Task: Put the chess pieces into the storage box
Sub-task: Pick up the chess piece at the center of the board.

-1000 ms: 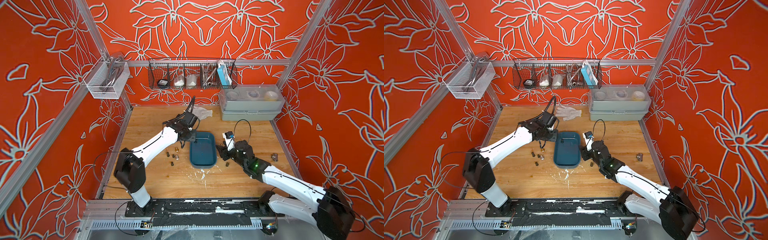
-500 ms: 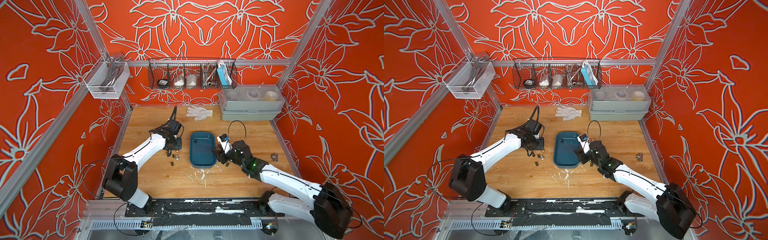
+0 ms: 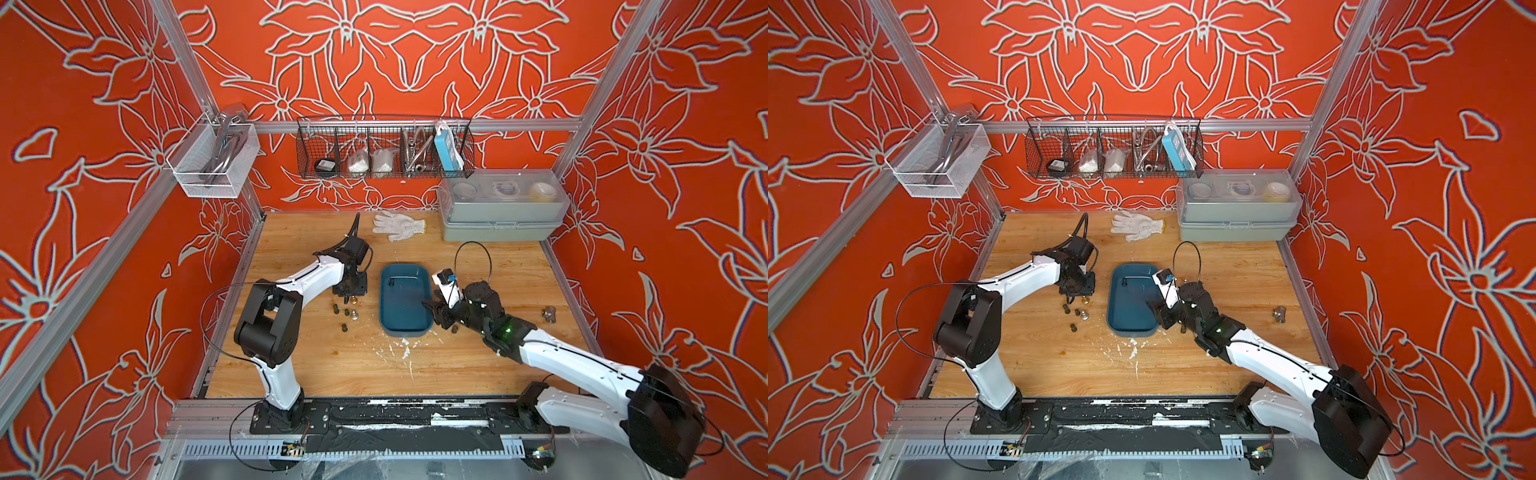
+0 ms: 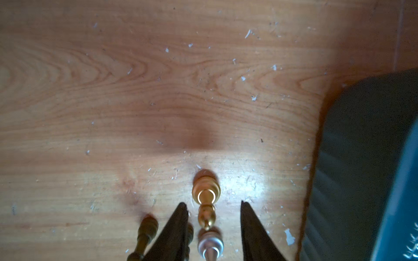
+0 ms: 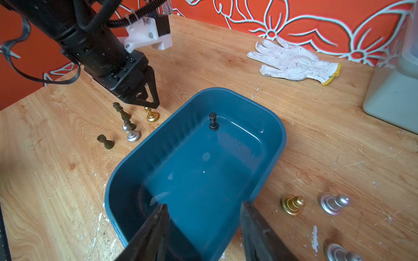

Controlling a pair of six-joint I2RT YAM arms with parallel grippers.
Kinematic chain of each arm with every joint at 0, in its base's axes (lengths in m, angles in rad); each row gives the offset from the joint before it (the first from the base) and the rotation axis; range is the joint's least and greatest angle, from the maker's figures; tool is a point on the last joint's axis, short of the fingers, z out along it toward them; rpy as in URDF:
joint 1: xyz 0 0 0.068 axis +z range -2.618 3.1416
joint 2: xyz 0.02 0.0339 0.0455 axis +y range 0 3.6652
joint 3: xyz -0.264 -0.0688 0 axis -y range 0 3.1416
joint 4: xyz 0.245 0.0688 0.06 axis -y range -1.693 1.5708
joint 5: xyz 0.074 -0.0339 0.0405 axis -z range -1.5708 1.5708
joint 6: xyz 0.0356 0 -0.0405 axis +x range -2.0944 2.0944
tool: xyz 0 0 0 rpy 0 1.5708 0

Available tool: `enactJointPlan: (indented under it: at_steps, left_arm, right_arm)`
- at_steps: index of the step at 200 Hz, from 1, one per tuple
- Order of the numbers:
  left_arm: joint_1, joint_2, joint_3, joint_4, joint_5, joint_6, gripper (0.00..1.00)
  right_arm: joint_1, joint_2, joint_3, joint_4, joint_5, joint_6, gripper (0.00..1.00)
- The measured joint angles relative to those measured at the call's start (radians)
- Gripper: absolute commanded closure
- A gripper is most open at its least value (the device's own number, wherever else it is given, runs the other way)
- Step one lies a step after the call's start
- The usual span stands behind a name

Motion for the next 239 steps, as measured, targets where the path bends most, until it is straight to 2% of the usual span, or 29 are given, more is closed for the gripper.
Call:
enactJointPlan:
  at_steps: [55, 118, 163, 239]
  left_arm:
    - [0.004, 0.016, -0.003, 0.007, -0.004, 0.002, 0.71]
    - [0.008, 0.038, -0.003, 0.024, -0.004, 0.003, 0.71]
    - [0.01, 0.051, -0.003, 0.029, -0.008, 0.008, 0.79]
    - [0.011, 0.067, -0.003, 0.032, -0.016, 0.011, 0.82]
  right_arm:
    - [0.0, 0.004, 0.0, 0.0, 0.001, -0.002, 0.44]
    - [0.0, 0.005, 0.0, 0.001, 0.008, -0.003, 0.44]
    - [0.0, 0.005, 0.0, 0.001, 0.008, -0.003, 0.44]
    - [0.0, 0.005, 0.0, 0.001, 0.008, -0.004, 0.44]
